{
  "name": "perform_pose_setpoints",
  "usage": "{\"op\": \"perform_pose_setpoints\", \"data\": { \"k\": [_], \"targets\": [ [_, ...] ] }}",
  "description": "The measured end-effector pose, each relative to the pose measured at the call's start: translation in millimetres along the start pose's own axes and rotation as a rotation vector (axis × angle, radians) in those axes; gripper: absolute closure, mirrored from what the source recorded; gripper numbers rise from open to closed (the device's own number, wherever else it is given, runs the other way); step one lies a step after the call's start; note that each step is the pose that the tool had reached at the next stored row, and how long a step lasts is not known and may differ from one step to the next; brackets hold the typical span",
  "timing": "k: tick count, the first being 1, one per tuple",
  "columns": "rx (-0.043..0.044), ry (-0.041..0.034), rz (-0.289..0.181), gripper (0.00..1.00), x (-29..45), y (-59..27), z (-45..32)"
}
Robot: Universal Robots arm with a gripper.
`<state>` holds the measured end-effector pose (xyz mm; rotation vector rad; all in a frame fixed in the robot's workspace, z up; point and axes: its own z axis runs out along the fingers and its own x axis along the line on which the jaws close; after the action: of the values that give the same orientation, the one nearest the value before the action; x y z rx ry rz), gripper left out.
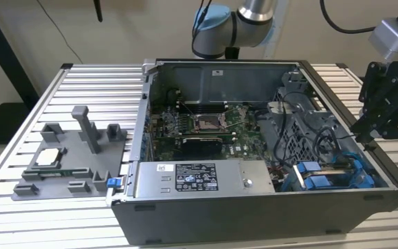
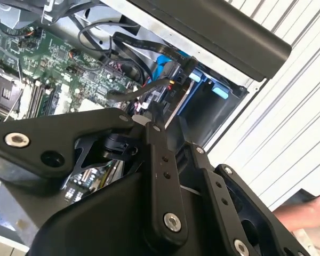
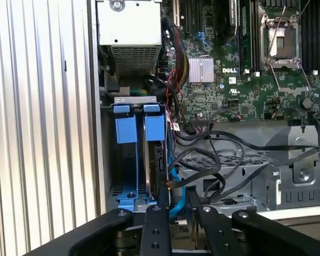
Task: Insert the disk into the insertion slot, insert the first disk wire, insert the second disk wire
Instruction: 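Insert the second disk wire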
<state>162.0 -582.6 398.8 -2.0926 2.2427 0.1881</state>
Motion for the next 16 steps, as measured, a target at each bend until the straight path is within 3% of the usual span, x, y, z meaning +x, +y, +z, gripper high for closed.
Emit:
{"op": "perform_pose_setpoints", "data": {
  "k": [6,16],
  "targets": [
    [0.0032,-0.0005,0.000,0.00,-1.7,0.5,-12.4],
    [0.0035,-0.0001,0.000,0.00,-1.9,-0.2,-13.5]
  ]
}}
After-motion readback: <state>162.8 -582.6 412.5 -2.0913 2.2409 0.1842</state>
